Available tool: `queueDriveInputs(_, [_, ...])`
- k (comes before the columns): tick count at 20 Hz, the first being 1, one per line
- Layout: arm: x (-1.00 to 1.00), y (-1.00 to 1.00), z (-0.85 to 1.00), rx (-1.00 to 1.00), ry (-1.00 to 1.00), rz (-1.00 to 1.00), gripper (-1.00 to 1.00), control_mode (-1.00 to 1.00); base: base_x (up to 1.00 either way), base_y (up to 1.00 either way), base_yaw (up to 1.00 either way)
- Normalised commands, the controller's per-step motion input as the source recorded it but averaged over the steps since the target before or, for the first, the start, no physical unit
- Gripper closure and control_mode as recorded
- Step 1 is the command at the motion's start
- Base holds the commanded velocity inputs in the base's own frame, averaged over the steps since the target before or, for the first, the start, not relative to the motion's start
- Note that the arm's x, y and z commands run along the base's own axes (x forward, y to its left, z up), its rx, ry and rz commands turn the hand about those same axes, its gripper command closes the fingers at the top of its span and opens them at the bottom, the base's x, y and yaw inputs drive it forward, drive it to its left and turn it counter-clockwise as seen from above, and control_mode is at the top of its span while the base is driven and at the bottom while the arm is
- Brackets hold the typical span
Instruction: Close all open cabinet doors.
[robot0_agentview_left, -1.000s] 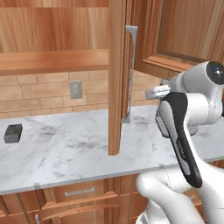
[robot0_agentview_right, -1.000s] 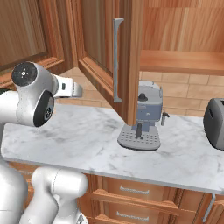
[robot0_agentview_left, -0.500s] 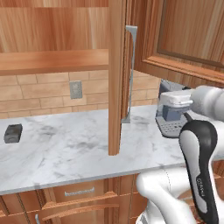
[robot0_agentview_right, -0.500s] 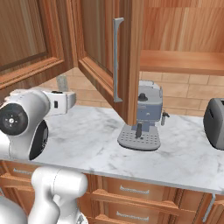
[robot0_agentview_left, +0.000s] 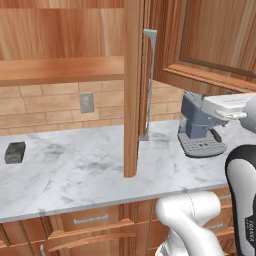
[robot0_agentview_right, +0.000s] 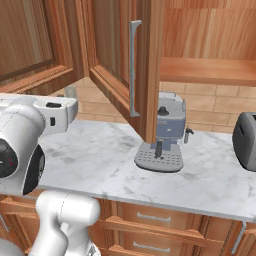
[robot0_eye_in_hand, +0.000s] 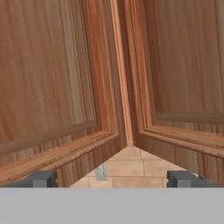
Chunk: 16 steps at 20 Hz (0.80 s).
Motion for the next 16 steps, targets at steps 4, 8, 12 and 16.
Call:
queueDriveInputs(4, [0.00, 0.00, 0.00, 0.08, -0.25, 0.15, -1.00, -1.00, 0.00, 0.00, 0.00])
queueDriveInputs(8, [0.00, 0.08, 0.00, 0.01, -0.27, 0.20, -1.00, -1.00, 0.00, 0.00, 0.00])
queueDriveInputs(12, [0.03, 0.32, -0.01, 0.00, -0.23, 0.22, -1.00, -1.00, 0.00, 0.00, 0.00])
queueDriveInputs(16, [0.34, 0.38, -0.24, 0.00, -0.03, 0.14, -1.00, -1.00, 0.00, 0.00, 0.00])
